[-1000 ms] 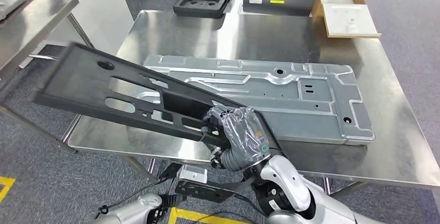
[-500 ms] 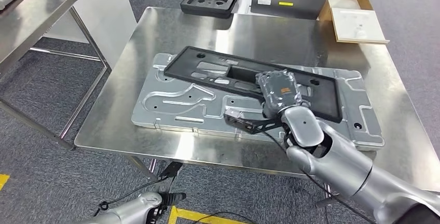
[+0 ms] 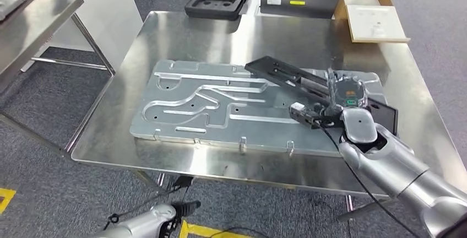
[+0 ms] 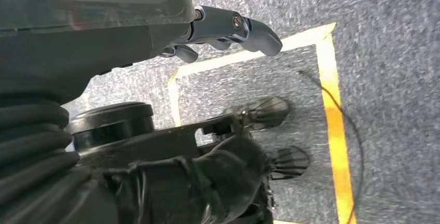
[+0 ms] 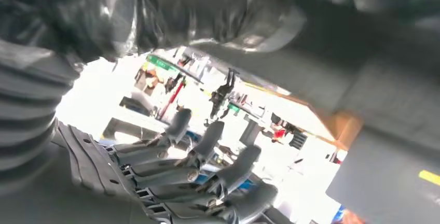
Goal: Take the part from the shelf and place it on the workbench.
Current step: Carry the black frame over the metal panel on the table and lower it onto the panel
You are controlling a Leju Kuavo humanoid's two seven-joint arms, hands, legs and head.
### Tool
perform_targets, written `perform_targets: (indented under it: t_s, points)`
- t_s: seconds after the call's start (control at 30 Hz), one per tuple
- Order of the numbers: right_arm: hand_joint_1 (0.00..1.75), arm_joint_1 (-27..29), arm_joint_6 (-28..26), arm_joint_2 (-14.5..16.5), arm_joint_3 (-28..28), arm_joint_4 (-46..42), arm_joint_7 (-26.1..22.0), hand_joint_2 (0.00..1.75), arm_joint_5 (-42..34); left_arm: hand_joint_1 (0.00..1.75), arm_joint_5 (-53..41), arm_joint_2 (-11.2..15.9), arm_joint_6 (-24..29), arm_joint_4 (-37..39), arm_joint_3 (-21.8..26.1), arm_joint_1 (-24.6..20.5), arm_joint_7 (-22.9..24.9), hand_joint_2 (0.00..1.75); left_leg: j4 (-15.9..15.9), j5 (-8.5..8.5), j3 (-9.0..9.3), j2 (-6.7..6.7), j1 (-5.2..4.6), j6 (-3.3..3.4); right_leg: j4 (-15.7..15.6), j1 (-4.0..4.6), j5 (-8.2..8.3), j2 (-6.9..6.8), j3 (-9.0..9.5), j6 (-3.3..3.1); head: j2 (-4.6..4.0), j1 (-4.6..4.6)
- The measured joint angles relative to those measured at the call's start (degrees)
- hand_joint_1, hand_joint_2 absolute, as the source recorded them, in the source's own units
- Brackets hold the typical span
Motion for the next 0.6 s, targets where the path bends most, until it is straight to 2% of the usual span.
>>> perform_targets:
  t_s: [0.07, 0.1, 0.13, 0.2, 0.27, 0.3, 0.4, 0.43, 0.47, 0.57, 0.6]
  points:
    - [0.00, 0.3, -1.2, -0.1, -0.4, -0.4, 0.2, 0.00, -0.4, 0.00, 0.2, 0.0, 0.5, 0.0, -0.2, 0.1, 0.3, 0.00, 7.1, -2.47, -3.46, 0.09, 0.07, -0.14, 0.0, 0.16, -0.13, 0.00, 0.13, -0.25, 0.00, -0.02]
    - [0.00, 0.6, -2.0, -0.1, -0.6, -0.9, 0.2, 0.00, -0.5, 0.00, 0.4, 0.0, 0.7, 0.0, -0.3, 0.3, 0.5, 0.00, 8.5, -2.44, -4.28, 0.10, 0.07, -0.10, 0.1, 0.25, -0.18, 0.01, 0.23, -0.34, 0.00, -0.04]
    - [0.00, 0.9, -2.6, -0.1, -0.8, -1.7, 0.2, 0.00, -0.6, 0.00, 0.7, -0.1, 0.9, 0.0, -0.4, 0.4, 0.6, 0.00, 8.1, -1.60, -4.19, 0.10, 0.06, 0.02, 0.1, 0.32, -0.21, 0.04, 0.33, -0.40, 0.00, -0.04]
    - [0.00, 1.3, -4.0, -0.1, -1.4, -4.5, 0.2, 0.00, -0.1, 0.00, 1.5, -0.1, 1.1, 0.0, -0.5, 0.4, 0.7, 0.00, 1.0, 2.15, -0.81, 0.11, -0.08, 0.65, 0.2, 0.49, -0.30, 0.17, 0.66, -0.47, 0.00, -0.05]
    - [0.00, 1.5, -5.4, 0.1, -1.9, -8.6, 0.3, 0.00, 0.8, 0.00, 2.5, 0.0, 0.8, 0.0, -0.5, 0.4, 0.6, 0.00, -6.0, 4.64, 2.82, 0.10, -0.41, 1.34, 0.2, 0.63, -0.36, 0.29, 0.83, -0.35, 0.00, 0.01]
    - [0.00, 1.8, -6.0, 0.3, -2.0, -11.0, 0.2, 0.00, 0.9, 0.00, 3.1, 0.0, 0.5, 0.0, -0.5, 0.5, 0.3, 0.00, -7.4, 4.92, 3.56, 0.08, -0.60, 1.53, 0.2, 0.59, -0.30, 0.29, 0.84, -0.19, 0.00, 0.03]
    - [0.00, 3.4, -7.8, 1.2, -2.6, -19.3, -0.3, 0.00, 0.1, 0.00, 4.4, 0.0, -0.2, 0.0, -0.5, 0.9, -0.9, 0.00, -8.4, 5.50, 4.02, 0.13, -0.59, 1.85, -0.1, 0.43, -0.15, 0.27, 0.87, 0.53, 0.00, 0.03]
    - [0.00, 3.8, -8.1, 1.5, -2.9, -21.8, -0.3, 0.00, -0.1, 0.00, 4.6, 0.1, -0.3, 0.0, -0.5, 0.9, -1.1, 0.00, -9.0, 5.89, 4.18, 0.22, -0.44, 2.08, 0.4, 0.46, -0.94, 0.19, 0.66, 0.76, 0.00, 0.03]
    - [0.00, 4.1, -8.2, 1.7, -3.1, -24.0, -0.3, 0.00, -0.1, 0.00, 4.7, 0.1, -0.4, 0.0, -0.5, 0.9, -1.2, 0.00, -9.5, 6.34, 4.28, 0.32, -0.27, 2.39, 2.0, 0.49, -2.49, 0.13, 0.14, 0.95, 0.00, 0.13]
    - [0.00, 5.0, -8.2, 1.8, -3.8, -28.7, -0.3, 0.00, -0.3, 0.00, 4.8, 0.1, -0.6, 0.0, -0.5, 1.1, -1.3, 0.00, -9.8, 7.20, 3.64, 0.35, -0.22, 2.87, 12.2, 0.37, -9.13, 0.00, -3.09, 1.38, 0.00, 0.39]
    - [0.00, 5.4, -8.2, 1.8, -4.0, -29.9, -0.3, 0.00, -0.4, 0.00, 4.8, 0.2, -0.6, 0.0, -0.5, 1.2, -1.3, 0.00, -9.7, 7.46, 3.18, 0.34, -0.22, 2.84, 14.6, 0.28, -10.20, 0.00, -3.65, 1.53, 0.00, 0.39]
